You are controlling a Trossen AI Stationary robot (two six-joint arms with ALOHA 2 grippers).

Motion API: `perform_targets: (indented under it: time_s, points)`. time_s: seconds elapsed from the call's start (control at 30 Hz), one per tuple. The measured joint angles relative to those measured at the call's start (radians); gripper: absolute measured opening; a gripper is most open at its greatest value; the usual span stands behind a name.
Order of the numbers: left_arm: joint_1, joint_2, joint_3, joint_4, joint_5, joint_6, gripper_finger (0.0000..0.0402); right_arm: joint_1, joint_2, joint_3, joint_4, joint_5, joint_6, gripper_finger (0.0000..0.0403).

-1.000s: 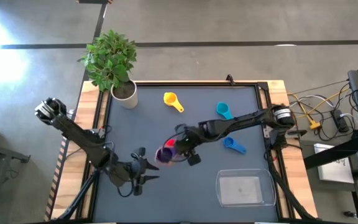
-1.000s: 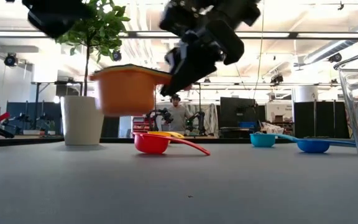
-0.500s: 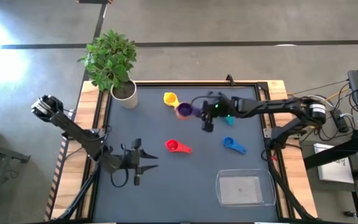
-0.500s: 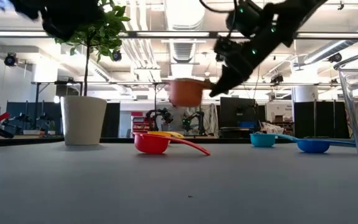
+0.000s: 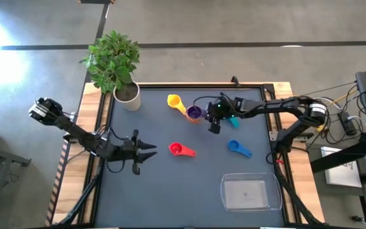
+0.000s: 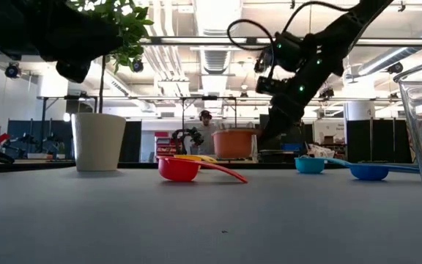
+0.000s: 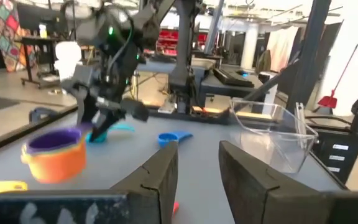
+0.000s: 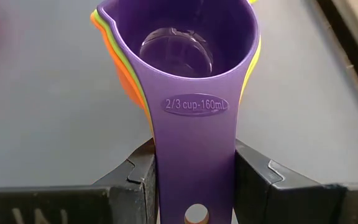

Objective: Nest measuring cups in basket
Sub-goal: Move the stacked nesting measuring cups to the top middle of the table

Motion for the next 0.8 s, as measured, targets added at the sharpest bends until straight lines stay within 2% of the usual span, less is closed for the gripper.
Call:
perform_targets:
  time_s: [0.43, 0.63, 0.8]
  points:
    - [0.033, 0.085, 0.140, 0.018, -0.040, 0.202, 0.0095, 0.000, 0.133, 0.024, -0.002, -0.019, -0.012, 0.0135]
    - [0.048, 0.138, 0.217, 0.013, -0.041, 0.291, 0.0095, 0.002, 0.117, 0.024, -0.040, -0.042, 0.007, 0.0135]
    - [0.059, 0.154, 0.237, 0.000, -0.041, 0.284, 0.0095, 0.016, 0.077, 0.023, -0.076, -0.041, 0.012, 0.0141]
